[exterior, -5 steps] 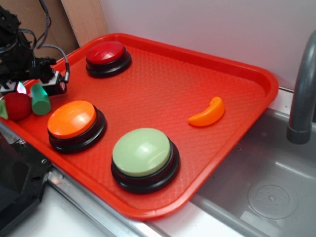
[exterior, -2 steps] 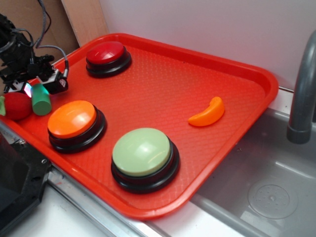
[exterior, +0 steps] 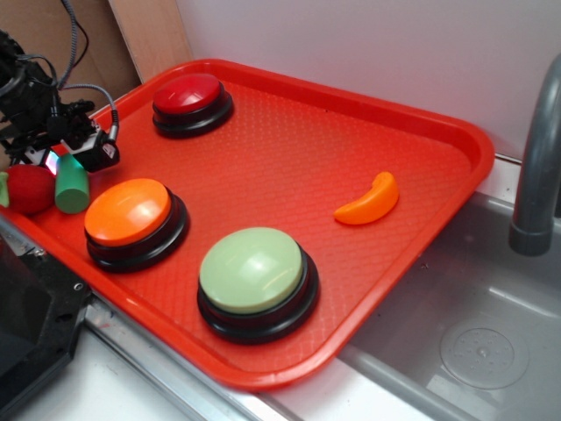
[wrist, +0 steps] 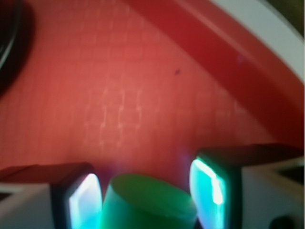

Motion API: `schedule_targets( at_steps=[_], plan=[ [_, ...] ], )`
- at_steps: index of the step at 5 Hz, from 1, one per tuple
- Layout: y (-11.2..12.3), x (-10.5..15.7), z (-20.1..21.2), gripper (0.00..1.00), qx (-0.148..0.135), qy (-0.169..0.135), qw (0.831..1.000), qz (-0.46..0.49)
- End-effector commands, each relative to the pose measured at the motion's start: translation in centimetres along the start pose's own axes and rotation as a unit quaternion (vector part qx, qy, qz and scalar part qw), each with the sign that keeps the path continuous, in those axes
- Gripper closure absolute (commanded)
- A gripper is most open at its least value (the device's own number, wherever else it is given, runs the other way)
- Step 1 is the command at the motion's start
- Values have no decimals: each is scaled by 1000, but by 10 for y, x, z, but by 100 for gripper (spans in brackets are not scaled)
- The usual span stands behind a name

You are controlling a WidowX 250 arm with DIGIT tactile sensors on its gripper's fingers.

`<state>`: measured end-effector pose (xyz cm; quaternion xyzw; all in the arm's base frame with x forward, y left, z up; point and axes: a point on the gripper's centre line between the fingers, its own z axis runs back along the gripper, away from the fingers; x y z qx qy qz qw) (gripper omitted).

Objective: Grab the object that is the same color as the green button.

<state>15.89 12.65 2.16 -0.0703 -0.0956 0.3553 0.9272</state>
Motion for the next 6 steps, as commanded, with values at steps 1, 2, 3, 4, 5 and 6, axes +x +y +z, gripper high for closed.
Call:
schedule_targets(
  at_steps=[1, 2, 3, 4, 5, 6],
  plan=[
    [-39, 14, 45, 100, 6, -33, 998, -61],
    [-77, 23, 88, 100, -5, -46, 993, -111],
    [-107, 23, 111, 100, -12, -28, 987, -155],
    [-159, 17, 131, 100, 13, 8, 974, -225],
    [-188, 3, 144, 100, -6, 10, 967, -255],
    [-198, -7, 145, 100, -10, 23, 970, -241]
  ],
)
